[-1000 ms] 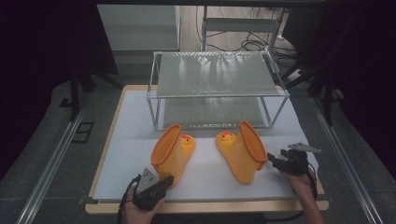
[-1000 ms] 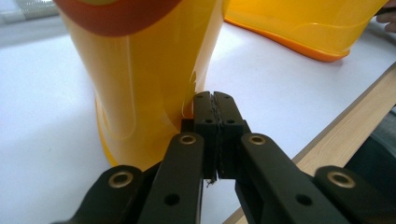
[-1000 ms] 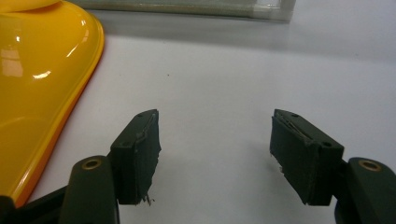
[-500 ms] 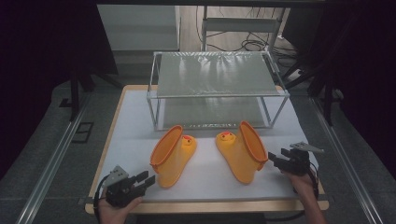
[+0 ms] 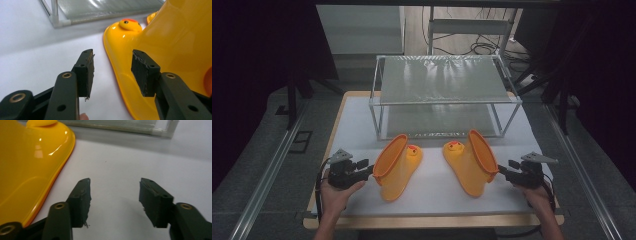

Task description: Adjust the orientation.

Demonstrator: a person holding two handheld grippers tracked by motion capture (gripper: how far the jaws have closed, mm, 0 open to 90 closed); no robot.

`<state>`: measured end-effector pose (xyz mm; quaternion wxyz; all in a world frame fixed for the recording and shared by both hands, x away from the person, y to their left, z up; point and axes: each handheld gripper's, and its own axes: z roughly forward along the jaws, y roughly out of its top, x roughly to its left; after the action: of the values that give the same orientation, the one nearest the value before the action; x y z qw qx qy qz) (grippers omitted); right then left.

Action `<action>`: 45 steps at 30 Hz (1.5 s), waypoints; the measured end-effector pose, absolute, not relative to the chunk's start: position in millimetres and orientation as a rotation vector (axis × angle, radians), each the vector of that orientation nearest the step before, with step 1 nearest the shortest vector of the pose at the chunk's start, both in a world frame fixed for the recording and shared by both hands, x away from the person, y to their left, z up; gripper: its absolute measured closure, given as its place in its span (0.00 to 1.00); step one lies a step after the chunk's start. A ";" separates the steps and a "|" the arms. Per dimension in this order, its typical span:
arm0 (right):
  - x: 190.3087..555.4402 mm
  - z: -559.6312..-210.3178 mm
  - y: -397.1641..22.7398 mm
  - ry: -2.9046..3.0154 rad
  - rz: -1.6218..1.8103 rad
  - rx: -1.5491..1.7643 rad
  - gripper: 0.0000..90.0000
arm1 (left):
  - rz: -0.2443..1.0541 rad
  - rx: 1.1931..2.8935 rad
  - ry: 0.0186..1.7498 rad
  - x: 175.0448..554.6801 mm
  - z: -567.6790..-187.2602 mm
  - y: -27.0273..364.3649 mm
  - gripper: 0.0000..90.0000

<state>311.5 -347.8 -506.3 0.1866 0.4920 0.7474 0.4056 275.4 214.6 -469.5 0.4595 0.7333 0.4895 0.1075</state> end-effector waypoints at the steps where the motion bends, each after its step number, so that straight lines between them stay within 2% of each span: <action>1: 310.7 -506.1 -347.7 2.117 1.139 1.368 0.55 | 0.263 1.809 1.203 275.4 -469.5 214.2 0.59; 5: 307.8 -505.0 -347.4 2.171 1.117 1.321 0.72 | 0.241 1.809 1.195 275.4 -472.2 213.1 0.55; 6: 307.8 -505.0 -347.4 2.171 1.117 1.321 0.72 | 0.232 1.814 1.193 275.4 -473.1 213.1 0.55; 10: 306.1 -504.3 -339.6 2.273 1.108 1.229 0.89 | 0.215 1.824 1.181 276.4 -473.7 211.9 0.52; 16: 304.0 -508.6 -322.9 2.423 1.095 1.090 0.99 | 0.208 1.834 1.184 277.6 -473.8 212.4 0.51; 38: 287.9 -508.4 -257.4 2.630 1.186 0.741 1.00 | 0.202 1.794 1.181 272.9 -465.9 217.1 0.51; 45: 286.9 -510.5 -233.4 2.613 1.198 0.722 0.96 | 0.197 1.795 1.182 273.0 -465.6 215.4 0.51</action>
<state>286.9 -233.4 -510.5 0.0887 0.2425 0.8782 0.4025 273.0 215.4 -465.6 0.4720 0.7333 0.4826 0.0804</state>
